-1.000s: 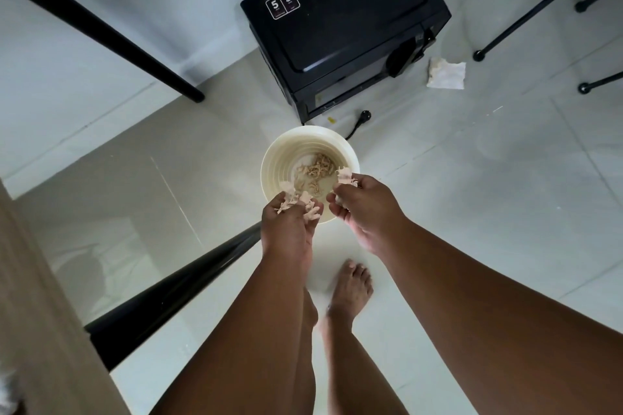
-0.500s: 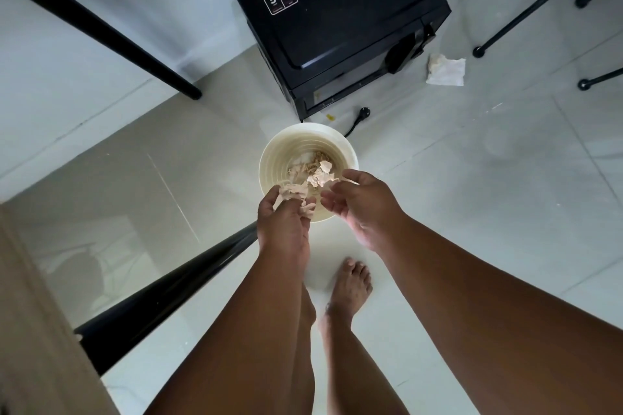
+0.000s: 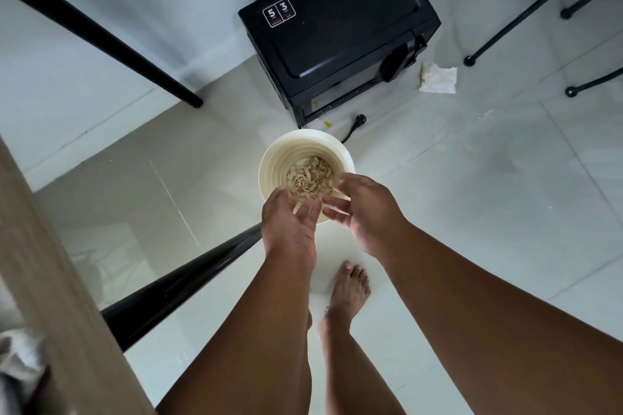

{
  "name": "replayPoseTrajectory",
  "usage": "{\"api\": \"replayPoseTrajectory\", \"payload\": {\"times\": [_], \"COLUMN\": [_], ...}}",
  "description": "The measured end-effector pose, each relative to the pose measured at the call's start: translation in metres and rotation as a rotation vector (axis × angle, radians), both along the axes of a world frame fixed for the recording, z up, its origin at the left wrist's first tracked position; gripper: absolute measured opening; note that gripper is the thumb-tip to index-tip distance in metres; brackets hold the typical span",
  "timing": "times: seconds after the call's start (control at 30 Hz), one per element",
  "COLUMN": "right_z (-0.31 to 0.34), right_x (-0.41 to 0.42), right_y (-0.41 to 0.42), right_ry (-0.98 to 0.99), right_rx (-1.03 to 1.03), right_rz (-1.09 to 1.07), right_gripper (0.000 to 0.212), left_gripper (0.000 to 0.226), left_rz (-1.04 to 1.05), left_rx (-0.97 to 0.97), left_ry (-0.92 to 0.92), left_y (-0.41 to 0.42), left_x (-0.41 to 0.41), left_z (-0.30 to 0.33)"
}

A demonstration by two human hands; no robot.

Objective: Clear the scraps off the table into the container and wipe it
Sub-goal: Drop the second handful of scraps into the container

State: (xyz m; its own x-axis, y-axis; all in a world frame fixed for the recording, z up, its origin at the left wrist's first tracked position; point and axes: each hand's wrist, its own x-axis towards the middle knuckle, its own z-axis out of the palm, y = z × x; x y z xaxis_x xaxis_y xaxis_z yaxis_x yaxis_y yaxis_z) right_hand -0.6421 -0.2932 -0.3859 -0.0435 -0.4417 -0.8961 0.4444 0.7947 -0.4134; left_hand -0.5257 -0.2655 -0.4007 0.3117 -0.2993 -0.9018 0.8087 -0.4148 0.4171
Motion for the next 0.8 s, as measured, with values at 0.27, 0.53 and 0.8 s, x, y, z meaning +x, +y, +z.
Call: {"api": "replayPoseTrajectory", "payload": {"times": [0.27, 0.53, 0.8], "right_z": [0.046, 0.147, 0.257], "right_x": [-0.016, -0.017, -0.008], "right_y": [0.016, 0.032, 0.032], "right_ry": [0.018, 0.047, 0.111], "right_rx": [-0.032, -0.075, -0.179], "right_rz": [-0.026, 0.044, 0.161], "right_gripper": [0.014, 0.014, 0.013], "left_gripper": [0.017, 0.018, 0.011], "left_rz": [-0.103, -0.278, -0.547], "left_rx": [-0.022, -0.067, -0.204], "left_ry": [-0.019, -0.086, -0.183], "left_y": [0.009, 0.008, 0.026], "left_x": [-0.012, -0.013, -0.006], "left_z": [0.045, 0.155, 0.281]}}
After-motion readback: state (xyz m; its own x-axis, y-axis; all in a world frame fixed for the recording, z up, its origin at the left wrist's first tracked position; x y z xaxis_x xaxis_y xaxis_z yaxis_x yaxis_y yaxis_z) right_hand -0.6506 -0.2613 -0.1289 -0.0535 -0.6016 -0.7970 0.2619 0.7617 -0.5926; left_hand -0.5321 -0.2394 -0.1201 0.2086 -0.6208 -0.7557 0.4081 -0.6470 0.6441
